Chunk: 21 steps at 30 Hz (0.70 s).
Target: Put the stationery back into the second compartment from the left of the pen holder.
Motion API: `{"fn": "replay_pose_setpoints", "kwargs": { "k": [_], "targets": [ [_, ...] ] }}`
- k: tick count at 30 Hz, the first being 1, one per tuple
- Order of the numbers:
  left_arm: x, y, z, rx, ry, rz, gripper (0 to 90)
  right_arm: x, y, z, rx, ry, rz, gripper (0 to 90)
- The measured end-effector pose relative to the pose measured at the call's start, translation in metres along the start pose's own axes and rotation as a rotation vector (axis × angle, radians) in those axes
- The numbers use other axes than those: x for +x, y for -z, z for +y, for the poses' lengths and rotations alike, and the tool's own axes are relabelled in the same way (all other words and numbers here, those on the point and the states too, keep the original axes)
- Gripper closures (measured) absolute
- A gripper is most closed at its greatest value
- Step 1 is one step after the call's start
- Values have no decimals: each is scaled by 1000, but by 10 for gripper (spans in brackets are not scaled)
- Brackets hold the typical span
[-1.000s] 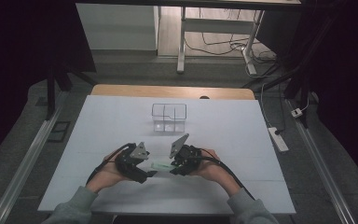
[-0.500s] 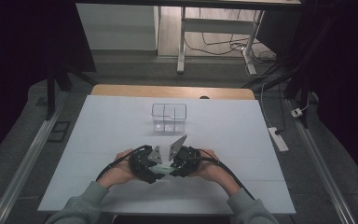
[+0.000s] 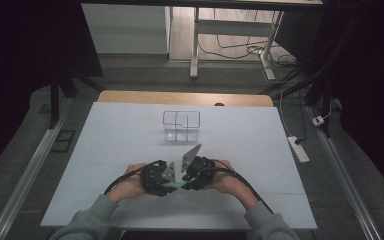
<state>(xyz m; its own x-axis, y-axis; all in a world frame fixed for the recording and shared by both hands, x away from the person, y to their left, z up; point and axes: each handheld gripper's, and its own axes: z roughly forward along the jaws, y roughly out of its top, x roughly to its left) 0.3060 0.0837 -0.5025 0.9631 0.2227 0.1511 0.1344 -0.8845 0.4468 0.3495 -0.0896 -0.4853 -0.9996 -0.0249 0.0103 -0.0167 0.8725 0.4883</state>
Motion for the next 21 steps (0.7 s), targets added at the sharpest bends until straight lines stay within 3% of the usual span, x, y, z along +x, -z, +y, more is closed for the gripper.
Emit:
{"fn": "replay_pose_setpoints", "kwargs": {
  "k": [1, 2, 6, 10, 14, 15, 21],
  "targets": [
    [0, 0, 0, 11, -11, -2, 628, 0, 1, 0, -7, -8, -1, 654],
    [-3, -2, 0, -16, 12, 2, 639, -1, 2, 0, -13, -15, -1, 651],
    [-3, -1, 1, -27, 17, 10, 655, -2, 7, -2, -31, -46, -4, 635],
    [-1, 2, -2, -39, 32, 32, 657, -5, 11, -3, -54, -82, -37, 534],
    [2, 4, -7, -60, 58, 45, 656, -7, 19, -5, -105, -143, -70, 434],
    [3, 5, -8, -62, 61, 52, 657, -9, 24, -7, -139, -167, -93, 400],
    [10, 9, -16, -93, 108, 71, 656, -13, 38, -11, -211, -217, -142, 348]
  ]
}}
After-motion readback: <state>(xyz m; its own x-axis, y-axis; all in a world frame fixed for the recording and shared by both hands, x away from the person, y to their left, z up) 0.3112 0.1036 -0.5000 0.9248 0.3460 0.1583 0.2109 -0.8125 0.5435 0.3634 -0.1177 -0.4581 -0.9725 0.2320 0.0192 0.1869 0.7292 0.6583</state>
